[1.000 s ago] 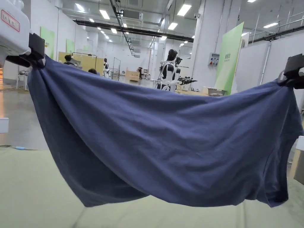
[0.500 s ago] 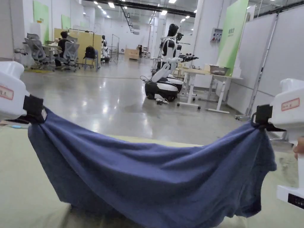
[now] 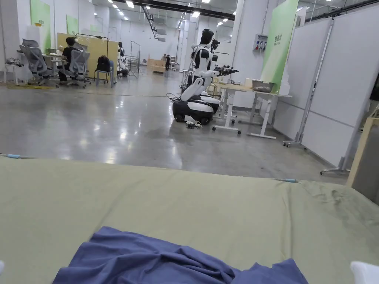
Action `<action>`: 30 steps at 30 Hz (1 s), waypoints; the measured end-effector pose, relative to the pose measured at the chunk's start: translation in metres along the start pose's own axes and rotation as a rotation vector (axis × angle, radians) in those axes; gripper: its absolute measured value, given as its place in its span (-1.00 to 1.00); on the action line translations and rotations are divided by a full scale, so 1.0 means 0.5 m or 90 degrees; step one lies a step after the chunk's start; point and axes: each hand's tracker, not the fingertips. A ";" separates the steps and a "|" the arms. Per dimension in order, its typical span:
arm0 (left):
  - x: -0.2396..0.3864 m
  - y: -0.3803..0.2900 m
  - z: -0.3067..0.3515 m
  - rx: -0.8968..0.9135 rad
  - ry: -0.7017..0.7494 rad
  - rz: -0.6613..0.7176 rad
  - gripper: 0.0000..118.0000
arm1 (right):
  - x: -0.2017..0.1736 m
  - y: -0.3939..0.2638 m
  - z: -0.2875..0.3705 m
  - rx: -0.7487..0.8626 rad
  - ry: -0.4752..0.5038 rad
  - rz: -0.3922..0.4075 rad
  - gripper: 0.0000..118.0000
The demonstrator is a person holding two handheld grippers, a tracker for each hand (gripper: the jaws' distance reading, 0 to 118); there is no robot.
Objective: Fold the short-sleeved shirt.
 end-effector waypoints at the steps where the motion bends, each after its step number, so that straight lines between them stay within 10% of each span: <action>1: 0.000 -0.028 0.011 -0.007 -0.020 0.020 -0.98 | 0.010 -0.027 0.017 -0.007 -0.001 -0.008 -0.86; 7: -0.004 -0.131 0.098 0.004 -0.048 0.083 -0.98 | 0.052 -0.141 0.117 -0.009 0.022 -0.117 -0.86; 24: -0.029 -0.395 0.231 -0.124 0.025 0.134 -0.98 | 0.090 -0.402 0.252 -0.112 -0.093 -0.073 -0.82; 26: -0.040 -0.405 0.226 -0.085 -0.012 0.186 -0.98 | 0.098 -0.414 0.249 -0.126 -0.089 -0.087 -0.39; 28: -0.046 -0.396 0.229 -0.069 -0.016 0.235 -0.74 | 0.107 -0.422 0.257 -0.128 -0.084 -0.118 0.61; 30: -0.045 -0.385 0.247 -0.044 -0.017 0.258 -0.25 | 0.111 -0.421 0.294 -0.067 -0.026 -0.173 0.74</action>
